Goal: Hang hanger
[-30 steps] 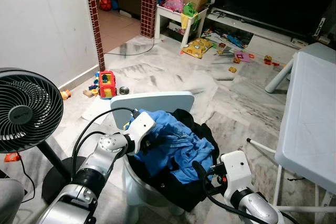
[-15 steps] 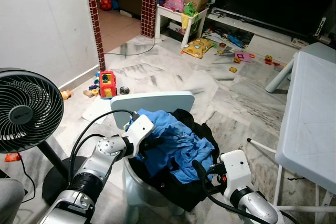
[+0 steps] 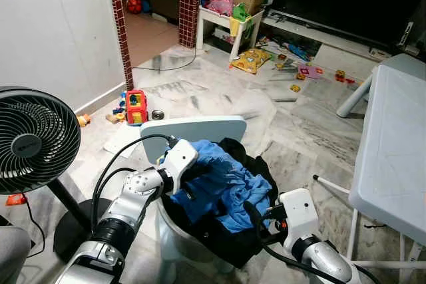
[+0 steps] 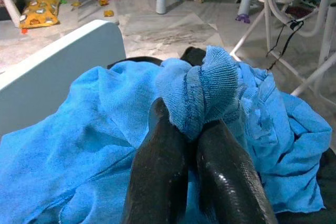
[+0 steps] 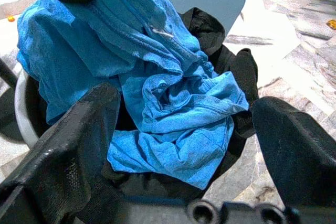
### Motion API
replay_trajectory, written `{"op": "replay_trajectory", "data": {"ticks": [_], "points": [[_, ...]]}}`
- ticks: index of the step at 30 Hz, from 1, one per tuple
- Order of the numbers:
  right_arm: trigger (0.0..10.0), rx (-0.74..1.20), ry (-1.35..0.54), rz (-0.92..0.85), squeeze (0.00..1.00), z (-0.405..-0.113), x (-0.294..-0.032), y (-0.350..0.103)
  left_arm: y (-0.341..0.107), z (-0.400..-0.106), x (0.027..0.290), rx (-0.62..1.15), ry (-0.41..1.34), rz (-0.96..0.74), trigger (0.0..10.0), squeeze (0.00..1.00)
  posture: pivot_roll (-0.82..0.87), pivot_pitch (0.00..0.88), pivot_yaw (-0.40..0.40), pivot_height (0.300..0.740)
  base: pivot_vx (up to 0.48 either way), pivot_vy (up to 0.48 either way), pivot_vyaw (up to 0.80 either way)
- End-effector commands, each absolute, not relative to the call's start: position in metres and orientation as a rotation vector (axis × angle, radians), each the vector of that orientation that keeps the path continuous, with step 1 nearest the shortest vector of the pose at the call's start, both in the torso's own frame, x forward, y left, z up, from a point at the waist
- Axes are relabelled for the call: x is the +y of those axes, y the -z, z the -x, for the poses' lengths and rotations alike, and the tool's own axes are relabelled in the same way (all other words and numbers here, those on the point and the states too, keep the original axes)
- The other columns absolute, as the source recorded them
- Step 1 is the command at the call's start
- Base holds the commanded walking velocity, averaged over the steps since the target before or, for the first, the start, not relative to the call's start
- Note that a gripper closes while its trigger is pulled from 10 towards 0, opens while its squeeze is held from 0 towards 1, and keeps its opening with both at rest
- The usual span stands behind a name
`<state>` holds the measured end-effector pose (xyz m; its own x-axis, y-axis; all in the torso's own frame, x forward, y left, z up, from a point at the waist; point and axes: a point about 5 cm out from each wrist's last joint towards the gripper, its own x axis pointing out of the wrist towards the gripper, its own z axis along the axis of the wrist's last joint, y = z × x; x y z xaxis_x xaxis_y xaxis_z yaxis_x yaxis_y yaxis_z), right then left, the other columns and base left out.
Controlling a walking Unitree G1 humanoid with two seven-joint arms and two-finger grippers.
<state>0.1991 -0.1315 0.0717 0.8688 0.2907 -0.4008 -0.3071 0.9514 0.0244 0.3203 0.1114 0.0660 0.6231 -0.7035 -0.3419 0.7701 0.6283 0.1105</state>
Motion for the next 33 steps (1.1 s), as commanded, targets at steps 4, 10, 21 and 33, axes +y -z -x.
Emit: {"op": "replay_trajectory", "data": {"ticks": [4, 10, 21, 33], "points": [[10.0, 0.412, -0.287, 0.033, 0.0, -0.2, -0.137, -0.069, -0.087, -0.326, 0.096, 0.12, 0.841, -0.221, 0.0, 0.0, 0.07, 0.0, -0.121, 0.74, 0.0, 0.0, 0.0], [10.0, 0.389, -0.271, 0.025, 0.0, -0.212, -0.14, -0.071, -0.122, -0.33, 0.055, -0.038, 0.93, -0.111, 0.0, 0.0, 0.07, 0.0, -0.138, 0.74, 0.0, 0.0, 0.0], [10.0, 0.327, -0.155, -0.063, 0.0, -0.232, -0.155, -0.077, -0.137, -0.317, 0.037, -0.113, 1.049, -0.076, 0.0, 0.0, 0.09, 0.0, -0.144, 0.74, 0.0, 0.0, 0.0], [10.0, 0.11, 0.157, -0.205, 0.0, -0.244, -0.207, -0.1, -0.095, -0.312, 0.101, 0.036, 0.645, -0.043, 1.0, 0.0, 0.16, 0.0, -0.16, 0.74, 0.0, 0.0, 0.0]]}}
